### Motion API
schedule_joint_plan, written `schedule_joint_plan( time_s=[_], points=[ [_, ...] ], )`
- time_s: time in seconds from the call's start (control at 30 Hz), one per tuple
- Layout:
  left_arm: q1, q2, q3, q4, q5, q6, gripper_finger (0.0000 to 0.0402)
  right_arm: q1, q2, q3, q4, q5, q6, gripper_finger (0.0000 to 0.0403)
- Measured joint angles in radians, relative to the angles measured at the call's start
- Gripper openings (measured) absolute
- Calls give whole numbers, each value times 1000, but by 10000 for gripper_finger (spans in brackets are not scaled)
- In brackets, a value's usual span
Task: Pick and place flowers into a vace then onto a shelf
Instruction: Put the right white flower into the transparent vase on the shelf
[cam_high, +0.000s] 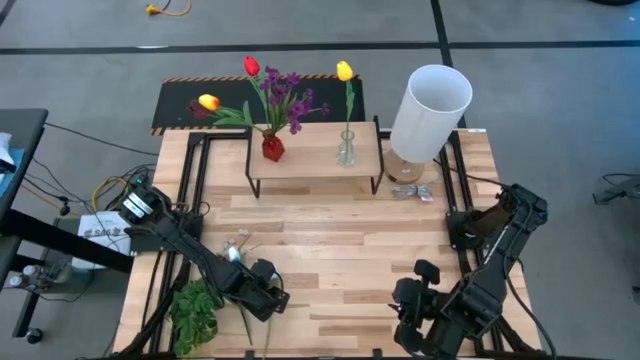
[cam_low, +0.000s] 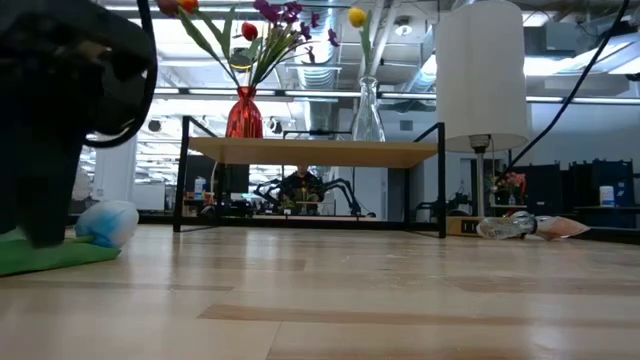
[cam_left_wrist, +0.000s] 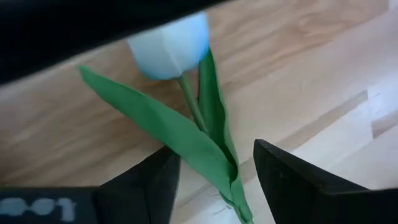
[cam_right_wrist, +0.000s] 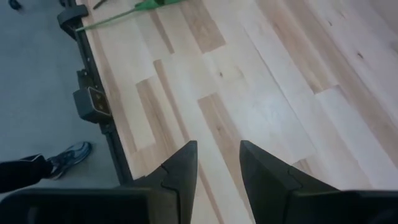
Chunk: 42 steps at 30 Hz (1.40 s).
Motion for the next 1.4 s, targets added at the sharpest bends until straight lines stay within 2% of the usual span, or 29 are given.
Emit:
schedule_joint_plan(
  time_s=[0.4,0.5,0.83,0.9,1.2,1.4],
  points=[
    [4,47,74,-41,-12,69,186,-10,0,0,-27,26,-2,113],
    [6,46,80,-31,-14,97,156,-10,0,0,-28,27,-2,113],
    [5,46,79,-13,-14,136,22,-8,0,0,-30,47,-4,113],
    [6,46,79,-2,-14,150,7,-8,0,0,-31,49,-11,113],
    [47,45,126,126,-7,306,2,8,0,0,-49,46,-18,113],
    [106,44,244,146,-11,574,1,70,0,-8,-82,39,46,113]
  ],
)
